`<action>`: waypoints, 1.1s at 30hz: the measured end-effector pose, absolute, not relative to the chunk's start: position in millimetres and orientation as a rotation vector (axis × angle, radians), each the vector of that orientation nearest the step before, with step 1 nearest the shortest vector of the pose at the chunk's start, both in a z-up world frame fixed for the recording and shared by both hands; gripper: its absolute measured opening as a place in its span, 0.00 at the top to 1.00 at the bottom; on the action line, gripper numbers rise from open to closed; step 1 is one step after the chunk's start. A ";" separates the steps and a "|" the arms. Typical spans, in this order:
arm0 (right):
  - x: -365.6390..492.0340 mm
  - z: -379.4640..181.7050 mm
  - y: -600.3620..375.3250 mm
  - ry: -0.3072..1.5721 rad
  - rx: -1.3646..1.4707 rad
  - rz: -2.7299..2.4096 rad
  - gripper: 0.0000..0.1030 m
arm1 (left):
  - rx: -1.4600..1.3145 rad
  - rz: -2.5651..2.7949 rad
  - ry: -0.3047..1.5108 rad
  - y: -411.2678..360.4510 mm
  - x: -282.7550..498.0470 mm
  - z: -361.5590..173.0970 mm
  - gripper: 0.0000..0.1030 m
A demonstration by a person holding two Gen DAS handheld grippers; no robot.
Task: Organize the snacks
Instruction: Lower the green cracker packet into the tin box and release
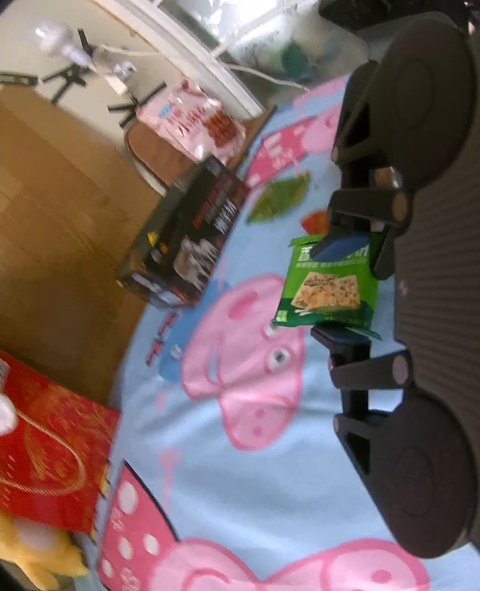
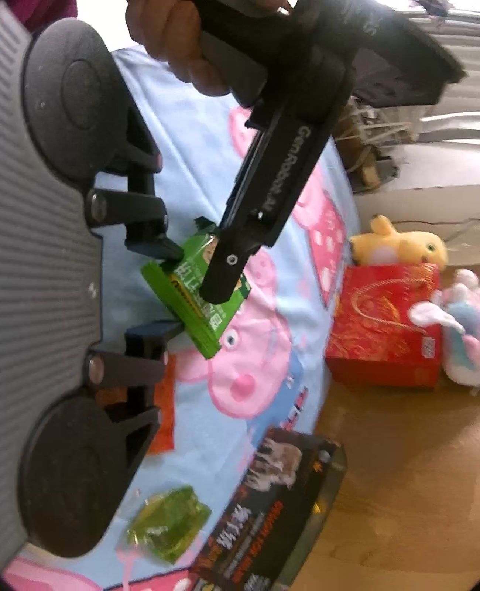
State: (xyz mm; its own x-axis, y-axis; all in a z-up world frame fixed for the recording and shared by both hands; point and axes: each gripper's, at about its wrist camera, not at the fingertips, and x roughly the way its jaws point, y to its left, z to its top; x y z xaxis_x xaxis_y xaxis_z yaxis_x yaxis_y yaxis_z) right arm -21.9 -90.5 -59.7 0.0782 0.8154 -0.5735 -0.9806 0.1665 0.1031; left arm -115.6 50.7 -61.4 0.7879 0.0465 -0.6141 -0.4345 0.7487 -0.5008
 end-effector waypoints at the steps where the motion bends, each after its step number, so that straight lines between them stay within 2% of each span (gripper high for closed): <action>1: -19.3 -56.5 -94.0 0.573 -0.331 1.380 0.66 | -0.662 0.280 0.610 47.3 -112.1 -57.7 0.63; 12: 17.8 -45.5 -123.8 0.547 -0.226 1.265 0.66 | -0.564 0.200 0.623 26.2 -43.3 -31.1 0.62; 18: 64.1 -21.5 -128.8 0.419 -0.184 1.150 0.66 | -0.486 0.142 0.558 26.8 31.9 9.0 0.62; 22: 113.5 -13.9 -117.9 0.398 -0.142 1.084 0.66 | -0.449 0.138 0.533 32.2 90.3 19.0 0.62; 25: 152.4 -19.6 -99.2 0.419 -0.144 1.043 0.66 | -0.462 0.158 0.548 43.7 131.9 10.2 0.56; 27: 170.6 -27.8 -86.5 0.434 -0.162 1.026 0.61 | -0.458 0.202 0.572 51.6 152.6 -1.5 0.52; 29: 186.5 -39.0 -78.7 0.472 -0.168 0.994 0.57 | -0.454 0.265 0.606 57.9 156.3 -6.1 0.55; 33: 194.6 -37.1 -124.2 0.517 0.014 1.025 0.58 | -0.491 0.229 0.485 65.1 96.5 5.6 0.55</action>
